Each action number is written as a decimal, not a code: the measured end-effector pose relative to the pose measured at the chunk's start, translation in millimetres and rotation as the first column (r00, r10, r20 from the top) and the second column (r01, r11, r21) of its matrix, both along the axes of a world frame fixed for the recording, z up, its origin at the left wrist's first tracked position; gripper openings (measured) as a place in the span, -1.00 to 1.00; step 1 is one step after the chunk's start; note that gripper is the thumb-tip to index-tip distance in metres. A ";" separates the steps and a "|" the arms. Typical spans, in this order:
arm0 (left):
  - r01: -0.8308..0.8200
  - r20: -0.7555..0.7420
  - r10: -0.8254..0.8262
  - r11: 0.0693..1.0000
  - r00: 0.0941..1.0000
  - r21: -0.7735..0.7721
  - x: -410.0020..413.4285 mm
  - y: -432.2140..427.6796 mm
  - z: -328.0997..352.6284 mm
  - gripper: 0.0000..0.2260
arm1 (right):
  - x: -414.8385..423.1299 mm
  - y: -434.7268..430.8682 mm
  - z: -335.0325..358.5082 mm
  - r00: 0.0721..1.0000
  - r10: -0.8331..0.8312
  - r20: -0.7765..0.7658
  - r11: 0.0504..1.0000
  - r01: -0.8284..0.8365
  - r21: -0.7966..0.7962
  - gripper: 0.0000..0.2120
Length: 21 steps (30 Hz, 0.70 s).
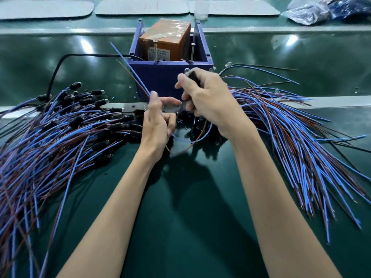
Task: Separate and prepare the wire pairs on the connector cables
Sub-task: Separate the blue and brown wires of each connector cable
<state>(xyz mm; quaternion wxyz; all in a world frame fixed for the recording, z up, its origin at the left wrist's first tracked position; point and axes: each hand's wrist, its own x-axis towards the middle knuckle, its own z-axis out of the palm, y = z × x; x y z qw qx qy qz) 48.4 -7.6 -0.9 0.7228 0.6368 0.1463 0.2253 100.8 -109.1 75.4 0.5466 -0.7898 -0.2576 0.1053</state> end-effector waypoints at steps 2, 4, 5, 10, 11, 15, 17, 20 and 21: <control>0.012 0.002 -0.013 0.999 1.000 0.040 0.5 -0.9 0.0 -0.60 | -1.8 3.5 -2.6 0.999 0.032 0.024 0.998 -0.031 -0.051 -0.75; 0.052 0.011 -0.053 0.997 0.999 0.059 -0.9 -2.1 0.4 -0.64 | -2.7 5.6 -5.9 0.998 0.033 0.053 0.994 -0.027 -0.106 -0.72; 0.076 0.019 -0.077 0.995 0.997 0.068 -1.9 -3.0 1.1 -0.65 | -3.0 6.1 -7.0 0.998 0.031 0.055 0.992 -0.024 -0.123 -0.72; 0.213 0.051 -0.218 0.972 0.975 0.100 -3.9 -9.7 3.7 -0.82 | -3.5 5.6 -11.8 0.999 0.042 0.031 0.985 -0.037 -0.168 -0.78; 0.234 0.061 -0.240 0.968 0.969 0.087 -4.3 -9.8 3.4 -0.84 | -4.0 5.8 -12.2 0.998 0.045 0.038 0.984 -0.038 -0.173 -0.79; 0.237 0.109 -0.238 0.971 0.965 0.025 -7.4 -9.0 3.3 -0.82 | -4.3 5.4 -13.0 0.998 0.049 0.029 0.990 -0.045 -0.133 -0.82; 0.199 0.137 -0.202 0.979 0.970 0.037 -7.4 -9.0 4.9 -0.77 | -3.9 5.1 -13.3 0.999 0.027 0.038 0.992 -0.023 -0.123 -0.79; 0.167 0.144 -0.165 0.986 0.976 -0.001 -8.4 -8.9 6.9 -0.84 | -3.3 5.7 -13.3 0.998 -0.020 0.056 0.993 0.026 -0.111 -0.82; 0.148 0.126 -0.142 0.988 0.982 -0.036 -8.8 -8.1 6.6 -0.87 | -2.9 6.0 -13.4 0.998 -0.035 0.059 0.993 0.042 -0.106 -0.84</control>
